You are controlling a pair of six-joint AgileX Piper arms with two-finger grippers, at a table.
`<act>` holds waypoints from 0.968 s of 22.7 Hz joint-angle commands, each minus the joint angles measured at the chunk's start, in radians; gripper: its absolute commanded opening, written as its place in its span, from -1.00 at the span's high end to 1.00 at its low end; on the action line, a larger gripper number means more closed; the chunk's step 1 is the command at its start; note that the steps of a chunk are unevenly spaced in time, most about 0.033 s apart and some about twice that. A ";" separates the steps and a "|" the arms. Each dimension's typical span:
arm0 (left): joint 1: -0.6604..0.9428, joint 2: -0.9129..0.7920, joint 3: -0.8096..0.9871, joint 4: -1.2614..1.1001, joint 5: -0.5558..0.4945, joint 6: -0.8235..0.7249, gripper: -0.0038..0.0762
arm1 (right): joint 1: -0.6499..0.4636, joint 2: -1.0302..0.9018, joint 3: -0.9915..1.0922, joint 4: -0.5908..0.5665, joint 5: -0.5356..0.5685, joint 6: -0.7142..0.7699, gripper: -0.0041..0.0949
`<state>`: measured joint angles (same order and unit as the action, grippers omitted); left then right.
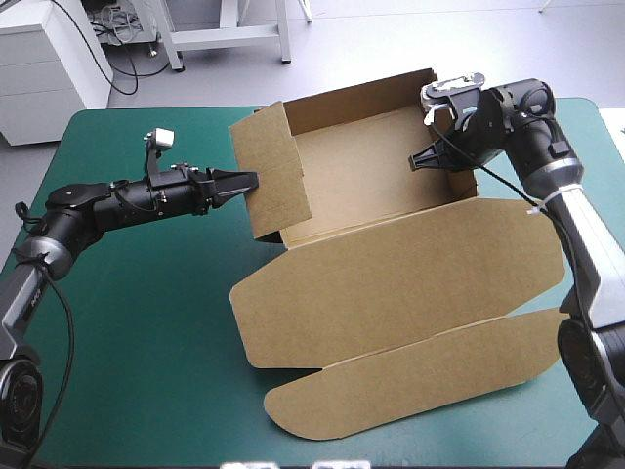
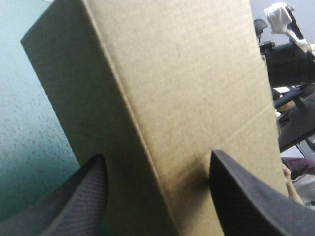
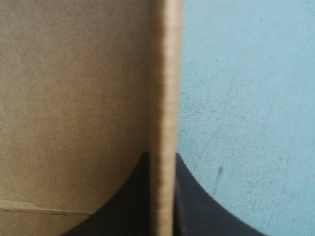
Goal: Fold the box
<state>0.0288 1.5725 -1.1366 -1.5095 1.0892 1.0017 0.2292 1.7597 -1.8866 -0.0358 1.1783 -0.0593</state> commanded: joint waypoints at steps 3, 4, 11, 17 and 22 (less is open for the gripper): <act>-0.044 -0.046 -0.049 -0.067 -0.025 -0.059 -0.16 | 0.050 -0.050 -0.026 -0.012 -0.065 -0.001 0.95; -0.056 -0.046 -0.061 -0.059 -0.037 -0.068 -0.16 | 0.064 -0.050 -0.026 -0.033 -0.071 -0.001 0.95; -0.147 -0.046 -0.181 0.345 -0.231 -0.407 -0.15 | 0.158 -0.050 -0.031 -0.128 -0.103 0.059 0.95; -0.244 -0.042 -0.199 0.794 -0.352 -0.749 -0.15 | 0.202 -0.050 -0.095 -0.076 -0.128 0.059 0.95; -0.246 -0.033 -0.208 0.825 -0.392 -0.770 0.40 | 0.228 -0.050 -0.136 -0.038 -0.108 0.059 0.95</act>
<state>-0.2064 1.5672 -1.3069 -0.6869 0.7414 0.2189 0.4412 1.7704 -1.9776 -0.1931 1.1350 0.0000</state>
